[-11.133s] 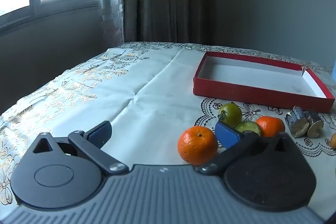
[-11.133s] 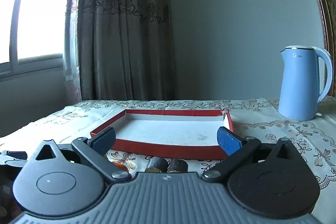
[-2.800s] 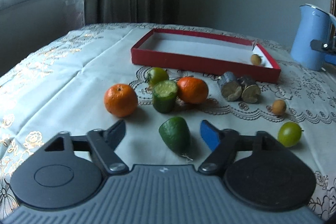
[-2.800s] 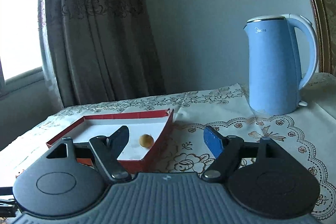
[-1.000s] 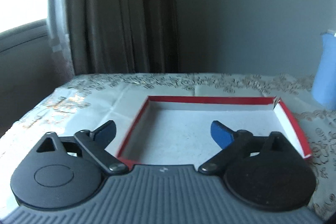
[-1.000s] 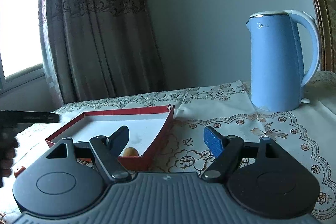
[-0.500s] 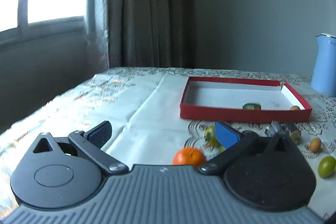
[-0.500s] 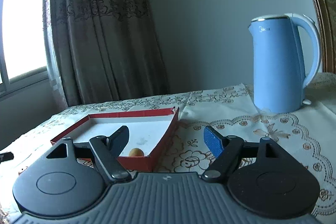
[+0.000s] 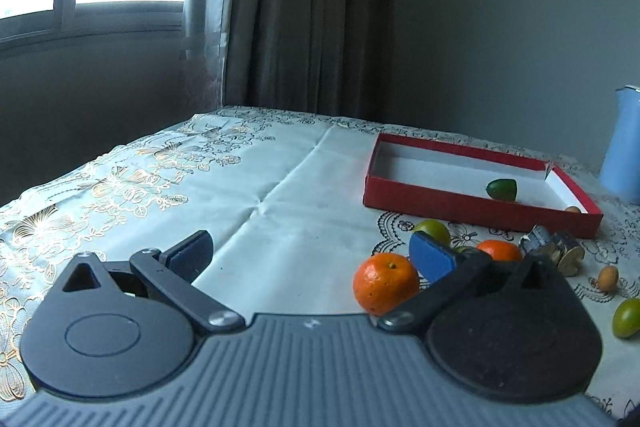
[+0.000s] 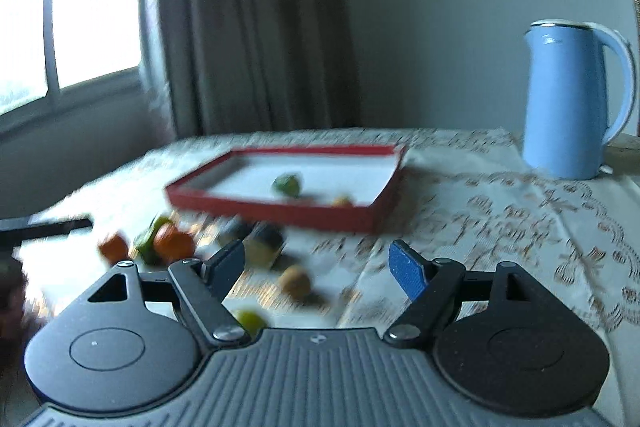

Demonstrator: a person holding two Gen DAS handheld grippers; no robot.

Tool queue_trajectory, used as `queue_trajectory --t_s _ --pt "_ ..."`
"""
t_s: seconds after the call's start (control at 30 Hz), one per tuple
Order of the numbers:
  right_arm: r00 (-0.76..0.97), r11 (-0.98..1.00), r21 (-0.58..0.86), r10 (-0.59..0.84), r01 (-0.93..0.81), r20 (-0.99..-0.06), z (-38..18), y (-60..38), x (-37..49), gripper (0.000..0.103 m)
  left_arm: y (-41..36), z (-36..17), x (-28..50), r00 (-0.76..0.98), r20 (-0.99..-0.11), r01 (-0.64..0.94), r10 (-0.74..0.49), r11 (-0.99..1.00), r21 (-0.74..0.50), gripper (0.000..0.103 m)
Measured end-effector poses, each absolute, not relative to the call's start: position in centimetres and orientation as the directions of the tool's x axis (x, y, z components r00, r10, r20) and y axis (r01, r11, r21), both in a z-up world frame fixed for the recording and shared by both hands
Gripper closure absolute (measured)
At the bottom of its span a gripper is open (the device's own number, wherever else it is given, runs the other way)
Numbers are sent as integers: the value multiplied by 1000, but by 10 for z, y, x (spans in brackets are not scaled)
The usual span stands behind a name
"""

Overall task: Organize fruits
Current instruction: 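Move the right gripper to the green-yellow tomato and close on it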

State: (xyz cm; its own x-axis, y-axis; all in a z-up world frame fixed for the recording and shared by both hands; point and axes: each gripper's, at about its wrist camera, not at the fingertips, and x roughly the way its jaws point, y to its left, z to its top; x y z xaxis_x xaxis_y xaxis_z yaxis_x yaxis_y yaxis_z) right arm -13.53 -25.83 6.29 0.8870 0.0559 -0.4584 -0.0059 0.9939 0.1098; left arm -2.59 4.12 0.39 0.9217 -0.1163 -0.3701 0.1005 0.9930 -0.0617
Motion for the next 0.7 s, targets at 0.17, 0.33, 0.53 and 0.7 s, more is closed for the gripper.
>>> queue_trajectory --t_s 0.17,0.33,0.53,0.7 --pt "842 999 26 32 -21 -539 48 -230 -131 24 43 5 -27 925 -360 105 -124 992 -71 0" --pt "808 999 -20 13 -31 -590 37 -218 -120 24 43 4 -25 922 -365 106 -125 992 -74 0" --pt "786 998 -21 35 -61 -618 35 -210 -111 36 43 4 -24 918 -375 111 -131 991 -76 0" --pt "771 996 -37 44 -87 -635 33 -200 -104 41 44 3 -24 915 -380 112 -135 990 -82 0"
